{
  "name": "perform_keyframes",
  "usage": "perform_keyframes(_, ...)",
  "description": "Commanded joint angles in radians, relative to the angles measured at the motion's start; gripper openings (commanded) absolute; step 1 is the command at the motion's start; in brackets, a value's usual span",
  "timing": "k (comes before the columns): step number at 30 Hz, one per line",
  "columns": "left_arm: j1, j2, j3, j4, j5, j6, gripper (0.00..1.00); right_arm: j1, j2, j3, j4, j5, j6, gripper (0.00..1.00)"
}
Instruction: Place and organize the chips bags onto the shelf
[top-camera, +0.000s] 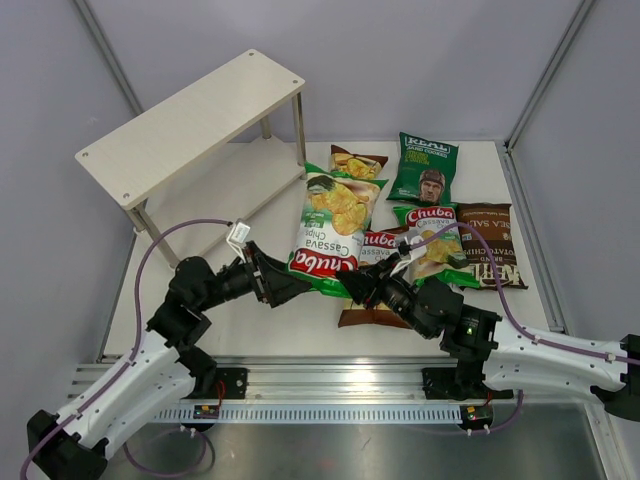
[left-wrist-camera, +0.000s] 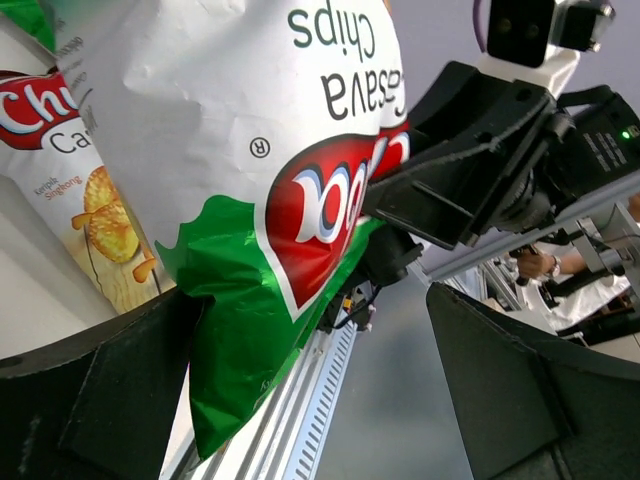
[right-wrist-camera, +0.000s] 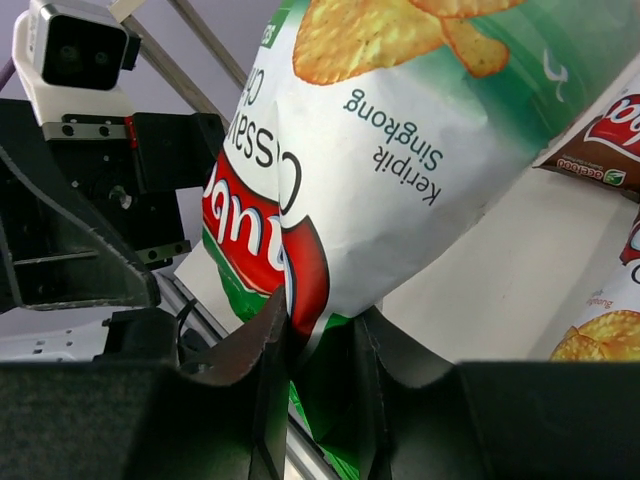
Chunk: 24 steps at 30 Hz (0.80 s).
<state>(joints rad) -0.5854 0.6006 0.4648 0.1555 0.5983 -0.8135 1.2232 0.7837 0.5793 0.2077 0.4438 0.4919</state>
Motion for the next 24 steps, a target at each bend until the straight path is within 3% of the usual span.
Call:
perform_keyframes(1,-0.030,0.013,0.034,0.061,-0.136,0.013,0.99,0.007,-0.024,0.048,0.097,-0.083,0.011,0.00)
perform_keyframes(7,-0.088,0.094,0.067,0.081,-0.147,0.046,0.87,0.007,-0.034,0.054,0.131,-0.149,0.004,0.00)
perform_keyframes(8,-0.096,0.099,0.070,0.076,-0.150,0.054,0.74,0.009,-0.038,0.054,0.131,-0.152,-0.001,0.00)
perform_keyframes(10,-0.113,0.105,0.072,0.056,-0.178,0.066,0.57,0.007,-0.058,0.048,0.128,-0.151,-0.003,0.00)
perform_keyframes(11,-0.117,0.107,0.071,0.053,-0.184,0.068,0.42,0.009,-0.066,0.047,0.125,-0.149,-0.004,0.00)
perform_keyframes(15,-0.125,0.093,0.071,0.036,-0.227,0.073,0.23,0.007,-0.093,0.040,0.101,-0.120,-0.012,0.00)
perform_keyframes(17,-0.128,0.081,0.072,0.035,-0.253,0.076,0.14,0.007,-0.100,0.042,0.076,-0.105,-0.013,0.25)
perform_keyframes(19,-0.129,0.073,0.077,0.036,-0.270,0.085,0.05,0.009,-0.113,0.042,0.047,-0.073,-0.019,0.38)
perform_keyframes(20,-0.129,0.067,0.080,0.036,-0.273,0.092,0.01,0.007,-0.121,0.040,0.039,-0.062,-0.021,0.55)
perform_keyframes(22,-0.131,0.054,0.095,0.033,-0.291,0.117,0.00,0.007,-0.142,0.036,0.007,-0.016,-0.021,0.61)
perform_keyframes(24,-0.131,0.038,0.121,0.013,-0.319,0.146,0.00,0.007,-0.175,0.034,-0.039,0.025,-0.021,0.73)
